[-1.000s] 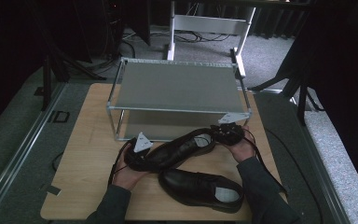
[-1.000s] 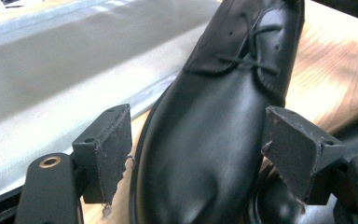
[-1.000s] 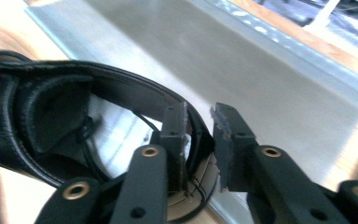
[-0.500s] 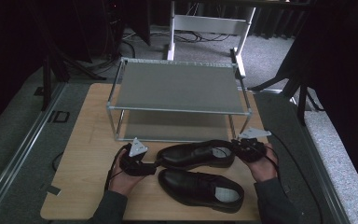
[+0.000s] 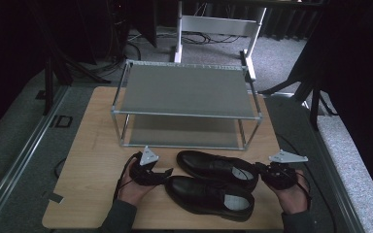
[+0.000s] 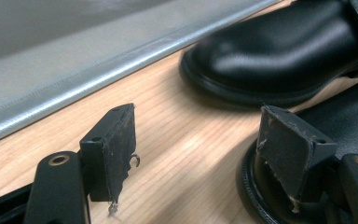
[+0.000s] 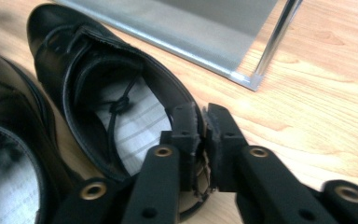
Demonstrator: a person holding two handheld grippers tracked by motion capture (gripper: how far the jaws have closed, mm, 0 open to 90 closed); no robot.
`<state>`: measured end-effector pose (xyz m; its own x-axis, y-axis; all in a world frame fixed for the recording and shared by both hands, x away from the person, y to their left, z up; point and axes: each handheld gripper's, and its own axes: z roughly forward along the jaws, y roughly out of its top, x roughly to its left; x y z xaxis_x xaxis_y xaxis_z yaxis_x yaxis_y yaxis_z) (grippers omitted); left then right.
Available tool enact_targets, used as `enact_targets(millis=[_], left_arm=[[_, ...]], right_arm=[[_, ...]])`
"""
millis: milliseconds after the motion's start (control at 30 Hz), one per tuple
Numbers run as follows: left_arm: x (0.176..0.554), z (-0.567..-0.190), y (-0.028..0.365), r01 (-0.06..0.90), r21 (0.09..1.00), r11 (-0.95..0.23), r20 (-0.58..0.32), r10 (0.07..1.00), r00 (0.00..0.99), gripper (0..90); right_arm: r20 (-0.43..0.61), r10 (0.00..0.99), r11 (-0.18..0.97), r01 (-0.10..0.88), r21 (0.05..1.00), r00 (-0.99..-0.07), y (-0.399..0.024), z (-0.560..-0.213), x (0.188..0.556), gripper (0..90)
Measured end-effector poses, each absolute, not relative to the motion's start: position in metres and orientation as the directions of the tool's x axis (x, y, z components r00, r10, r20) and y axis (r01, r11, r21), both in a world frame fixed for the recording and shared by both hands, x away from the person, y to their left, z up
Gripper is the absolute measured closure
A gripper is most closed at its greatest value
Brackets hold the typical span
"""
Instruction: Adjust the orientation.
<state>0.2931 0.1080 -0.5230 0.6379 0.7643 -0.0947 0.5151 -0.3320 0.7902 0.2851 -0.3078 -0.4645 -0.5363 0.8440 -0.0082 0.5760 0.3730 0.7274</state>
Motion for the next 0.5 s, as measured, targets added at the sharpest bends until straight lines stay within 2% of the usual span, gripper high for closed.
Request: enact_targets(millis=[67,100,133,167,200,267,367,400,500], left_arm=[[0.290,-0.523,0.107,0.513,0.793,-0.329,-0.099,0.760,0.642,28.5],[0.289,-0.523,0.106,0.512,0.793,-0.329,-0.100,0.759,0.643,28.5],[0.287,-0.522,0.105,0.514,0.794,-0.324,-0.108,0.758,0.644,29.4],[0.285,-0.521,0.104,0.513,0.798,-0.317,-0.116,0.754,0.647,29.4],[0.282,-0.520,0.103,0.510,0.803,-0.308,-0.123,0.752,0.648,31.0],[0.270,-0.516,0.098,0.497,0.812,-0.305,-0.126,0.740,0.661,31.7],[0.259,-0.514,0.093,0.482,0.819,-0.311,-0.122,0.727,0.676,33.5],[0.244,-0.511,0.086,0.463,0.825,-0.324,-0.116,0.705,0.700,34.7],[0.229,-0.510,0.073,0.445,0.825,-0.348,-0.112,0.672,0.732,36.2]], right_arm=[[0.047,0.841,0.339,0.593,0.730,-0.539,-0.311,-0.463,0.287,86.1],[0.040,0.843,0.340,0.589,0.734,-0.537,-0.312,-0.461,0.286,89.2],[0.037,0.827,0.358,0.576,0.735,-0.561,-0.310,-0.459,0.287,78.7],[0.037,0.827,0.358,0.576,0.735,-0.561,-0.310,-0.459,0.287,78.7],[0.016,0.812,0.390,0.563,0.728,-0.584,-0.307,-0.460,0.289,74.3],[0.021,0.806,0.394,0.561,0.728,-0.592,-0.305,-0.460,0.289,72.6],[0.043,0.751,0.410,0.516,0.752,-0.659,-0.298,-0.460,0.286,70.2],[0.041,0.710,0.436,0.485,0.758,-0.703,-0.291,-0.460,0.283,70.2],[0.035,0.659,0.476,0.453,0.754,-0.751,-0.279,-0.462,0.279,70.6]])
